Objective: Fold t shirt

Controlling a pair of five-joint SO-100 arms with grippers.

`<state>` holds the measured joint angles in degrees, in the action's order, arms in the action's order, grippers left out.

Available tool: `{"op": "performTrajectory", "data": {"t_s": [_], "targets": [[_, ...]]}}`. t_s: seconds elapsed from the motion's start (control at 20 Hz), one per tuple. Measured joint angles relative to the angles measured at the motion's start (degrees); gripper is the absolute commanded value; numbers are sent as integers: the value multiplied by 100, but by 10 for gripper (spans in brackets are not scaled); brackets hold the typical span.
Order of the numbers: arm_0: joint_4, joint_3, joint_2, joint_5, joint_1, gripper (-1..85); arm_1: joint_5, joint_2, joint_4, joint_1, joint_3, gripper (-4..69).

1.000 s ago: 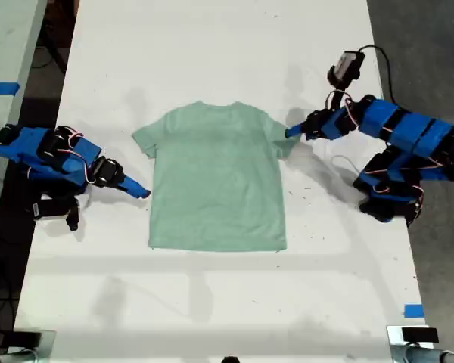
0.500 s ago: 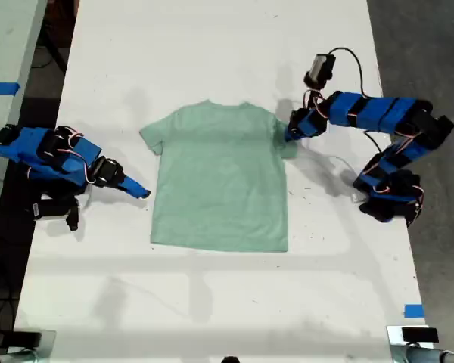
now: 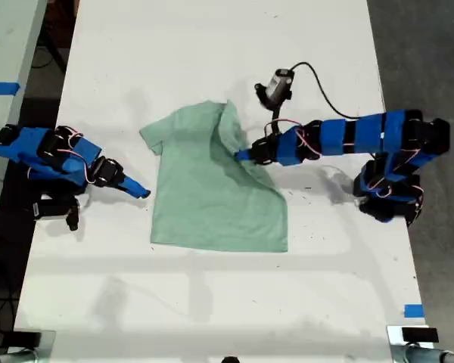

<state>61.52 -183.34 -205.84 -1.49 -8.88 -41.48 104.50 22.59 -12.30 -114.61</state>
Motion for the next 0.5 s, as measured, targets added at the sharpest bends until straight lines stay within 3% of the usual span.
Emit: {"op": "performTrajectory", "data": {"t_s": [0.05,0.1,0.15,0.35,0.5], "targets": [[0,0,0,0,0,115,-35,-422,-9,185,334,323],[0,0,0,0,0,115,-123,-571,132,272,624,133],[0,0,0,0,0,115,-149,-536,483,281,923,-8],[0,0,0,0,0,115,-141,791,1837,-105,659,-8],[0,0,0,0,0,115,220,2883,2004,-70,-1011,-8]]}}
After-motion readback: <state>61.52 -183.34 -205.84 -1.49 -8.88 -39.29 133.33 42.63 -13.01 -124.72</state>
